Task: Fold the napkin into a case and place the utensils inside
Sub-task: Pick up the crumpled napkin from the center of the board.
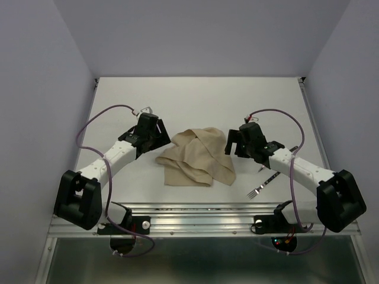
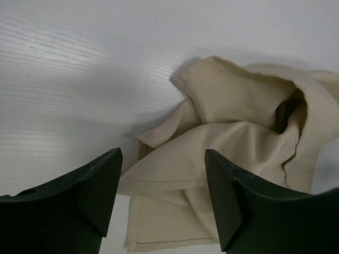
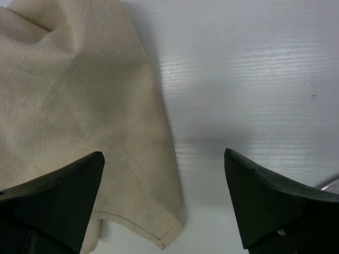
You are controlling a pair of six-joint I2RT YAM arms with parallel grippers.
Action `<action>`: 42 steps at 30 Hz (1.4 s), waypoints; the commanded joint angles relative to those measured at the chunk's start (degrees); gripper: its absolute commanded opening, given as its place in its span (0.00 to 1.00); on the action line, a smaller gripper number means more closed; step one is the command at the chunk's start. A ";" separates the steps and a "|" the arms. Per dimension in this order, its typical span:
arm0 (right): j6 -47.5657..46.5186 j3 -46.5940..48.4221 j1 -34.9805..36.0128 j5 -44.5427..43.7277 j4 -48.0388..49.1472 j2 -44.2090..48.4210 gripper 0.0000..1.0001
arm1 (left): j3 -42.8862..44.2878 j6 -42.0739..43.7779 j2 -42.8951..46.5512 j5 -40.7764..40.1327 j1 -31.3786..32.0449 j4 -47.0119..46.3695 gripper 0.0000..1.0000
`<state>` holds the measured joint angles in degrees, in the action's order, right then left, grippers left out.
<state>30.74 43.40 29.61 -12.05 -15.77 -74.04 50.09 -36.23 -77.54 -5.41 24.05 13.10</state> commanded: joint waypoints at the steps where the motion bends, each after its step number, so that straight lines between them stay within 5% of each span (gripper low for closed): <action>1: 1.86 1.34 1.77 -0.16 1.27 -1.02 1.00 | -2.27 2.12 4.50 4.09 1.34 1.57 0.74; 13: 8.01 -2.35 7.92 -1.22 -3.39 -1.81 0.86 | -8.33 -1.12 3.27 1.28 2.75 1.40 0.84; 22: 13.11 -4.11 10.56 -2.71 -7.51 0.30 0.83 | -10.45 -2.44 2.39 -1.00 2.75 -1.41 0.86; 28: 15.66 -5.69 11.70 -2.10 -9.10 1.53 0.83 | -10.97 -1.92 3.09 -3.73 2.75 -1.94 0.99; 33: 17.33 -6.48 12.85 -1.57 -9.19 1.79 0.83 | -11.06 -1.74 2.39 -4.17 2.67 -3.78 0.98; 36: 17.95 -6.57 13.37 -1.05 -8.93 1.79 0.83 | -11.24 -1.39 0.29 -3.03 2.75 -6.24 0.94; 42: 20.14 -7.36 15.13 -1.04 -8.23 1.36 0.80 | -10.80 -1.13 -3.32 1.27 2.75 -8.35 0.61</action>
<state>48.47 37.21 43.64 -12.84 -24.43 -73.54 39.75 -38.02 -80.09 -6.44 26.79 7.42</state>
